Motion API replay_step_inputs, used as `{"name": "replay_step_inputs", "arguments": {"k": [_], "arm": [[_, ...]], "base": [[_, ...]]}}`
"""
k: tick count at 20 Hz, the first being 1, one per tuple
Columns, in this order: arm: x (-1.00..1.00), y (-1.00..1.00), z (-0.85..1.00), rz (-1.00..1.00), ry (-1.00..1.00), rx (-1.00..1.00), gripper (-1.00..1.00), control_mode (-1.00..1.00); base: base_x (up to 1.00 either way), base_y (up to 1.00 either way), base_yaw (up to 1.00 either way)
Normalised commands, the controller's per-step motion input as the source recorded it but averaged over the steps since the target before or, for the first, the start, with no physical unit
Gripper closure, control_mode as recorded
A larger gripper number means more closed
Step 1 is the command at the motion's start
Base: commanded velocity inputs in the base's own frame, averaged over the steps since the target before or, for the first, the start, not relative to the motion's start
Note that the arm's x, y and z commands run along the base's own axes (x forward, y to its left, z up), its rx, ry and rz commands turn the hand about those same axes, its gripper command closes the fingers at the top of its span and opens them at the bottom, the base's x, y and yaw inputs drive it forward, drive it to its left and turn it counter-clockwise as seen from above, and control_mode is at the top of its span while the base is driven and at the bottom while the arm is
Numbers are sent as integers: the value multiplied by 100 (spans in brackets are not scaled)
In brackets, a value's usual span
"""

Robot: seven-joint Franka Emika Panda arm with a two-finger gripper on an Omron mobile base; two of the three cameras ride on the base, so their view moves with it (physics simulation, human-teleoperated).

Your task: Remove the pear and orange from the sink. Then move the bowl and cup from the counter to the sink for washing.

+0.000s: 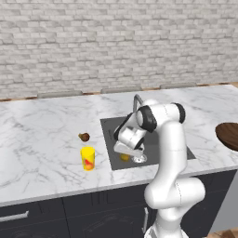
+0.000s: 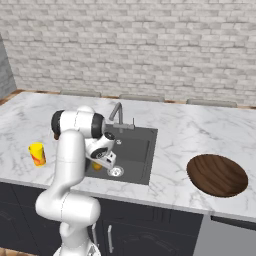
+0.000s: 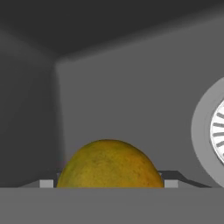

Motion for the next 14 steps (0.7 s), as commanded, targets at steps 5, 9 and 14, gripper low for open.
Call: {"name": "replay_step_inputs", "arguments": {"k": [5, 9, 14], "arm": [[-13, -1, 31, 0, 1, 0, 100, -100], [-9, -2, 39, 0, 0, 0, 100, -100], [-11, -4, 42, 0, 2, 0, 100, -100]], "base": [[0, 0, 0], [0, 0, 0], [0, 0, 0]]}}
